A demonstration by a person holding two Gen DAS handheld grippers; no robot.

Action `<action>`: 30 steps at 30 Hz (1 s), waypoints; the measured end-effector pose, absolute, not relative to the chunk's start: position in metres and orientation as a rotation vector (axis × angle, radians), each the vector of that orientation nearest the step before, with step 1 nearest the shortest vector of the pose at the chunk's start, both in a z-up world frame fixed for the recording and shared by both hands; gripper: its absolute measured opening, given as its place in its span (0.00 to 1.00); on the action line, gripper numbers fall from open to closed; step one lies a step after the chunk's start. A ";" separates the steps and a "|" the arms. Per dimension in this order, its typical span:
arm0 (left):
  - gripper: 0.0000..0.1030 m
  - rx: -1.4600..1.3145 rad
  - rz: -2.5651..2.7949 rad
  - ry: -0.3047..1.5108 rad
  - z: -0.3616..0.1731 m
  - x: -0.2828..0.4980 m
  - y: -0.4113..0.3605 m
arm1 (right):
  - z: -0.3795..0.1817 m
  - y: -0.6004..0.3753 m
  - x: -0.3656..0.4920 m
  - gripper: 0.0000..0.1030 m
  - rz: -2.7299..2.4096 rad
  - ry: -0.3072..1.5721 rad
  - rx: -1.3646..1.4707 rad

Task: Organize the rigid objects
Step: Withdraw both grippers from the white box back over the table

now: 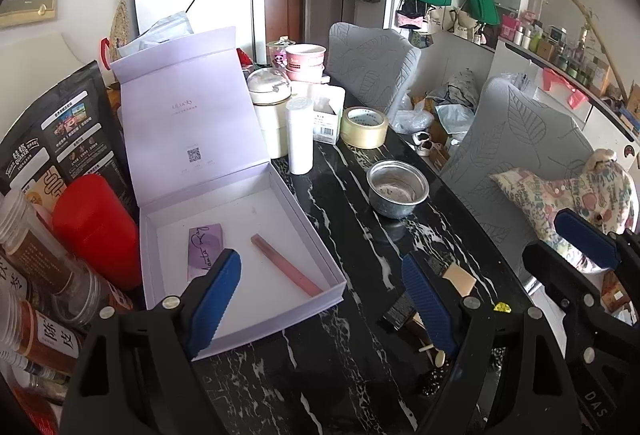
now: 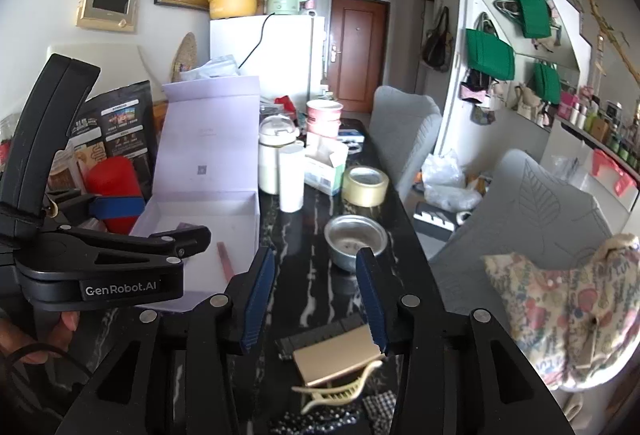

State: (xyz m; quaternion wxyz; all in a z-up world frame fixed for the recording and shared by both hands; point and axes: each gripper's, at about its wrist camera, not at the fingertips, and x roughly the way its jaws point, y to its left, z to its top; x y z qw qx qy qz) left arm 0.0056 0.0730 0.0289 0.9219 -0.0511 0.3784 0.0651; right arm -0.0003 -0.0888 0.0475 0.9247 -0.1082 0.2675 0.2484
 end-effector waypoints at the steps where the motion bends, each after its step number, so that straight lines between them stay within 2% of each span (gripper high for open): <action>1: 0.81 -0.106 0.127 0.776 0.028 0.004 0.071 | 0.048 -0.092 -0.003 0.41 0.507 0.547 -0.222; 4: 0.81 -0.107 0.105 0.782 0.025 -0.001 0.064 | 0.047 -0.100 -0.009 0.42 0.497 0.545 -0.214; 6: 0.81 -0.095 0.094 0.788 0.022 -0.004 0.057 | 0.046 -0.108 -0.014 0.49 0.492 0.545 -0.205; 30: 0.81 0.031 -0.113 0.844 -0.007 -0.019 -0.016 | 0.022 -0.176 -0.045 0.51 0.395 0.594 -0.139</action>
